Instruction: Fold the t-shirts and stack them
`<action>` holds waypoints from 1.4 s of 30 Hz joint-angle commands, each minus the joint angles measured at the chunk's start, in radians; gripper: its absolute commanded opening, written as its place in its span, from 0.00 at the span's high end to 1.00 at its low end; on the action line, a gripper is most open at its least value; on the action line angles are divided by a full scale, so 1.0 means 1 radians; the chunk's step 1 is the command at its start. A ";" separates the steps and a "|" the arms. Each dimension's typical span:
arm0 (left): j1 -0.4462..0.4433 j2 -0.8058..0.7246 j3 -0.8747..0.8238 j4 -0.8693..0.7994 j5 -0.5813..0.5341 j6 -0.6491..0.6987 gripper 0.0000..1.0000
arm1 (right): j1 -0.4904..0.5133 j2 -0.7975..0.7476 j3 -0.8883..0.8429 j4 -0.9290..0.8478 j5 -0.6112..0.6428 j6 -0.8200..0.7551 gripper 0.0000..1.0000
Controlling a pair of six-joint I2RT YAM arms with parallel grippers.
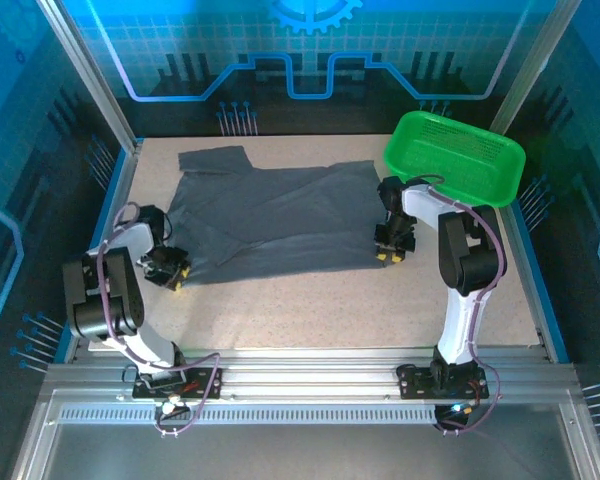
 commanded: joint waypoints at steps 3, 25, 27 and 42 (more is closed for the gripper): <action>-0.004 -0.015 -0.038 -0.040 -0.075 -0.034 0.86 | -0.002 0.010 -0.054 -0.034 0.039 0.008 0.96; -0.075 -0.513 -0.152 -0.214 -0.217 -0.079 0.58 | 0.146 -0.468 -0.365 -0.077 0.252 0.154 0.50; -0.095 -0.549 -0.118 -0.233 -0.206 -0.096 0.57 | 0.167 -0.502 -0.332 -0.074 0.276 0.139 0.43; -0.396 -0.575 -0.418 0.175 0.142 -0.705 0.48 | 0.213 -0.476 -0.251 0.269 -0.301 0.061 0.38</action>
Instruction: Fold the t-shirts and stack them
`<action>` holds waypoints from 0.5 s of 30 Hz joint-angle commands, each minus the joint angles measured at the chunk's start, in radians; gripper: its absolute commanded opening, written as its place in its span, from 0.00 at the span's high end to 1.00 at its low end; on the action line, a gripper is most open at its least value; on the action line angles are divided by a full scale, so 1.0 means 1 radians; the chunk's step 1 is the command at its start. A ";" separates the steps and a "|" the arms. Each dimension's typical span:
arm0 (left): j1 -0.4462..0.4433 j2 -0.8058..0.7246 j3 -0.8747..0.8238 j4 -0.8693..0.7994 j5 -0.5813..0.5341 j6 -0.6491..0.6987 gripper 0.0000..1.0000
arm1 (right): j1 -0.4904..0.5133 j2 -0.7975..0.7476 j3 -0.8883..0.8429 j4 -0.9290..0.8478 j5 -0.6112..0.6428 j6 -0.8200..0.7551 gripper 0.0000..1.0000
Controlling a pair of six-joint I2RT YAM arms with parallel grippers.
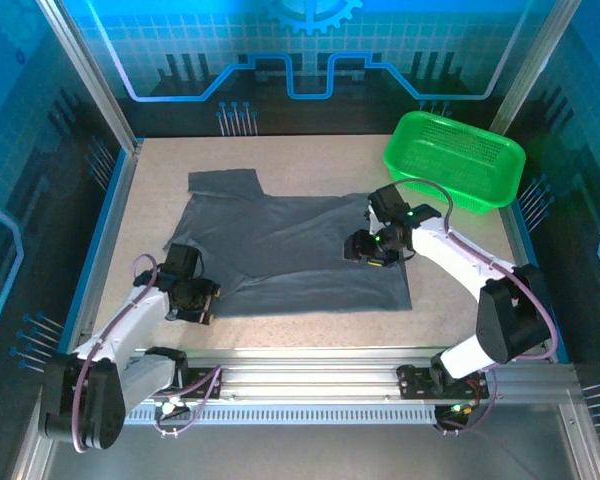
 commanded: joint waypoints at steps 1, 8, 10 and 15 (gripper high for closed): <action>-0.027 0.014 -0.024 0.103 0.024 -0.146 0.48 | 0.010 0.010 0.030 0.029 -0.085 -0.002 0.38; -0.033 0.075 -0.042 0.199 0.014 -0.161 0.55 | 0.010 -0.009 0.002 0.028 -0.090 0.004 0.40; -0.035 0.098 -0.042 0.236 0.007 -0.164 0.58 | 0.008 -0.016 -0.008 0.033 -0.094 0.009 0.40; -0.035 0.153 -0.004 0.261 -0.010 -0.141 0.77 | 0.010 -0.024 -0.011 0.026 -0.091 0.011 0.41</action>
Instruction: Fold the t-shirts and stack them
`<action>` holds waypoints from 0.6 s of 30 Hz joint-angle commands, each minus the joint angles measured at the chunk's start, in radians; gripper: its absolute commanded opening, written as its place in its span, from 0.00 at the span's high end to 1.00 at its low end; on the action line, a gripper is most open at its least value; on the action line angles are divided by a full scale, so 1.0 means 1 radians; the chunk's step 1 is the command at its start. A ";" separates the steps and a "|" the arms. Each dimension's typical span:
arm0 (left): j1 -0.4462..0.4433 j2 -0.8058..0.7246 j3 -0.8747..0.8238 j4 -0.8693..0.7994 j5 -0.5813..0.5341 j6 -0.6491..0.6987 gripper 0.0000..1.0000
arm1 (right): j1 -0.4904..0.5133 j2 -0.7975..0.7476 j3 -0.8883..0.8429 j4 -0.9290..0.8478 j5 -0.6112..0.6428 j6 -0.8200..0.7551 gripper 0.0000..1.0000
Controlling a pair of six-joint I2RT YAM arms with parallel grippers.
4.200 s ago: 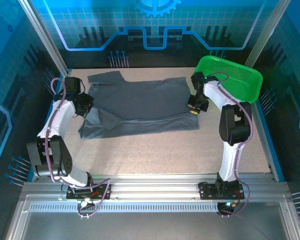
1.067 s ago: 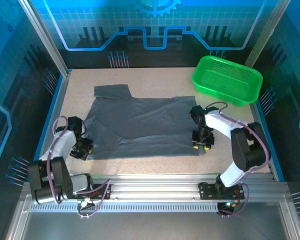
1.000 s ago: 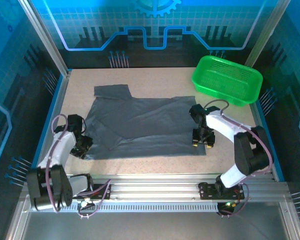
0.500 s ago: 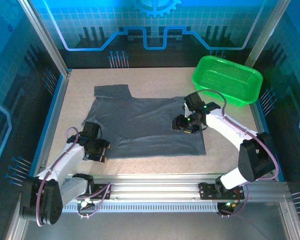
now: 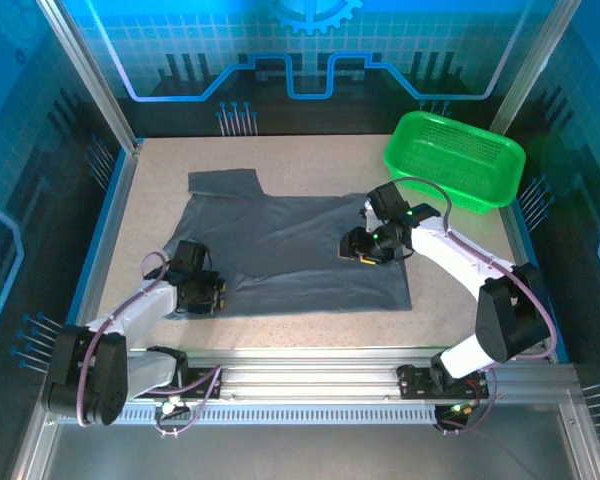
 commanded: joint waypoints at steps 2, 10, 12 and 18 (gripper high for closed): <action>-0.012 0.037 0.046 0.015 -0.013 0.020 0.86 | 0.009 -0.030 -0.009 -0.011 -0.017 0.005 0.41; -0.035 0.138 0.204 -0.083 -0.051 0.165 1.00 | 0.007 -0.044 -0.008 -0.025 -0.005 0.007 0.42; -0.042 0.188 0.266 -0.117 -0.060 0.225 1.00 | 0.005 -0.043 -0.004 -0.028 -0.005 0.007 0.42; -0.077 0.388 0.480 -0.213 -0.092 0.419 1.00 | -0.005 -0.037 0.009 -0.038 -0.011 0.005 0.42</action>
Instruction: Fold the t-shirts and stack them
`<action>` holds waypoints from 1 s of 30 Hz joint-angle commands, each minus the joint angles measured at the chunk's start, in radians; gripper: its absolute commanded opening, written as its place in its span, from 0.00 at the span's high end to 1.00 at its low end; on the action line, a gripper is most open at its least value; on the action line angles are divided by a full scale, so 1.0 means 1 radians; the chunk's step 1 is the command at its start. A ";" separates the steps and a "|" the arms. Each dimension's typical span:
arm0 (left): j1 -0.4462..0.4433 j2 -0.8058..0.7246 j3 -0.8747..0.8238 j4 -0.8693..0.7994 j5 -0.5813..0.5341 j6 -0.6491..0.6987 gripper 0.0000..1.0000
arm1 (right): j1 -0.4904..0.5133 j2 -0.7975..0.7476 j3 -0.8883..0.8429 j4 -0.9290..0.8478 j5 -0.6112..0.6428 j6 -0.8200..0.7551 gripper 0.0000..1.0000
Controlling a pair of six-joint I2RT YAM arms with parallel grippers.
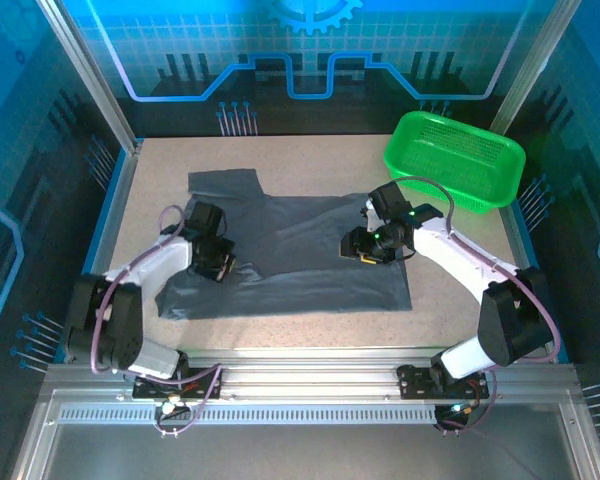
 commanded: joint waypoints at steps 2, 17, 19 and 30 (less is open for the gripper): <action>-0.034 0.126 0.135 -0.111 -0.038 0.191 1.00 | -0.008 -0.014 0.013 -0.031 -0.013 0.004 0.42; -0.117 0.376 0.413 -0.260 -0.140 0.410 1.00 | -0.032 -0.015 -0.007 -0.038 -0.033 -0.001 0.42; -0.118 0.390 0.434 -0.265 -0.151 0.423 1.00 | -0.033 -0.011 -0.008 -0.037 -0.034 -0.001 0.43; -0.117 0.403 0.480 -0.244 -0.145 0.432 1.00 | -0.041 0.002 -0.008 -0.040 -0.002 0.010 0.46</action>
